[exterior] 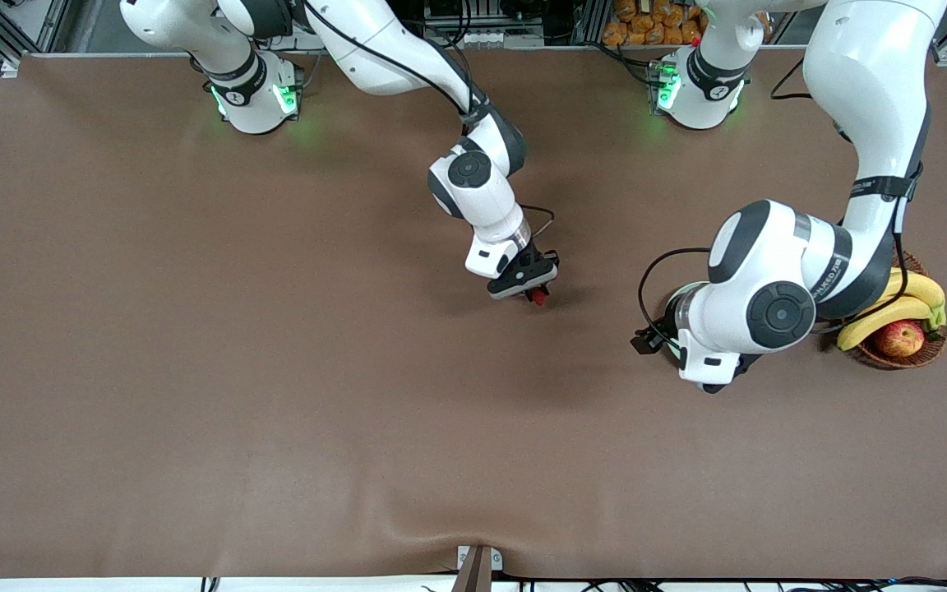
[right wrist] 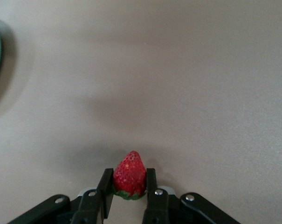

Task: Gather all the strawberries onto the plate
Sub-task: 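Set the third strawberry mid-table with the right gripper while the left gripper approaches, then grasp the third strawberry with the left gripper while the right gripper retracts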

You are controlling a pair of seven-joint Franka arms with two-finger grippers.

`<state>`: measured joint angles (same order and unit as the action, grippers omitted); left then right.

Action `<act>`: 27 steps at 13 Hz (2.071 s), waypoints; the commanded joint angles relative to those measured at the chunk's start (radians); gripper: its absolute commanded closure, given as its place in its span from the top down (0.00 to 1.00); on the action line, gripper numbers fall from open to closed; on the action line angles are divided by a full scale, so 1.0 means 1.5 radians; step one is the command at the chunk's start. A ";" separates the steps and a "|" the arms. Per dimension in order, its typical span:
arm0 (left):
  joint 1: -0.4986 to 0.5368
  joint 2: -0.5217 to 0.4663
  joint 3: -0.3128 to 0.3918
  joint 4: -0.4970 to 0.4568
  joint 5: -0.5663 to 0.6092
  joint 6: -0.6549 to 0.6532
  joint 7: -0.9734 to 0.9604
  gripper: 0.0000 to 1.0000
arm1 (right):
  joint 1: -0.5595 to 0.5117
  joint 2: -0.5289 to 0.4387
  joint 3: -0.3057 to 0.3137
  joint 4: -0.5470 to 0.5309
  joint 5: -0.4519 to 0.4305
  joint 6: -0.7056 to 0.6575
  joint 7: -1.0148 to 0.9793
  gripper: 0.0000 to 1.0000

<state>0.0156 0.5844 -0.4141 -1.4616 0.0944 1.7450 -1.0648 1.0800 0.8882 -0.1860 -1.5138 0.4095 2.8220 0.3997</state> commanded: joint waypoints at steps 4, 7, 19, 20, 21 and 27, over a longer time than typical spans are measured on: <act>0.001 0.027 -0.003 -0.029 0.007 0.043 -0.006 1.00 | -0.007 -0.018 -0.024 -0.002 0.001 -0.009 -0.014 1.00; -0.015 0.037 -0.004 -0.036 0.009 0.071 -0.006 1.00 | -0.009 -0.060 -0.077 -0.019 0.000 -0.085 -0.046 1.00; -0.220 0.126 -0.002 -0.052 0.140 0.275 0.010 1.00 | -0.212 -0.346 -0.160 -0.020 -0.057 -0.619 -0.261 1.00; -0.222 0.127 -0.002 -0.078 0.147 0.309 0.010 1.00 | -0.231 -0.364 -0.150 -0.020 -0.099 -0.646 -0.259 1.00; -0.219 0.125 -0.001 -0.112 0.158 0.350 0.011 1.00 | -0.258 -0.387 -0.127 -0.020 -0.122 -0.663 -0.257 1.00; -0.215 0.108 -0.001 -0.174 0.168 0.379 -0.010 0.89 | -0.506 -0.508 0.070 -0.019 -0.267 -0.792 -0.228 1.00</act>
<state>-0.3121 0.7874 -0.4150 -1.6728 0.3210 2.3016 -1.0481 0.4281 0.2140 -0.1909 -1.5078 0.0880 1.6848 0.0151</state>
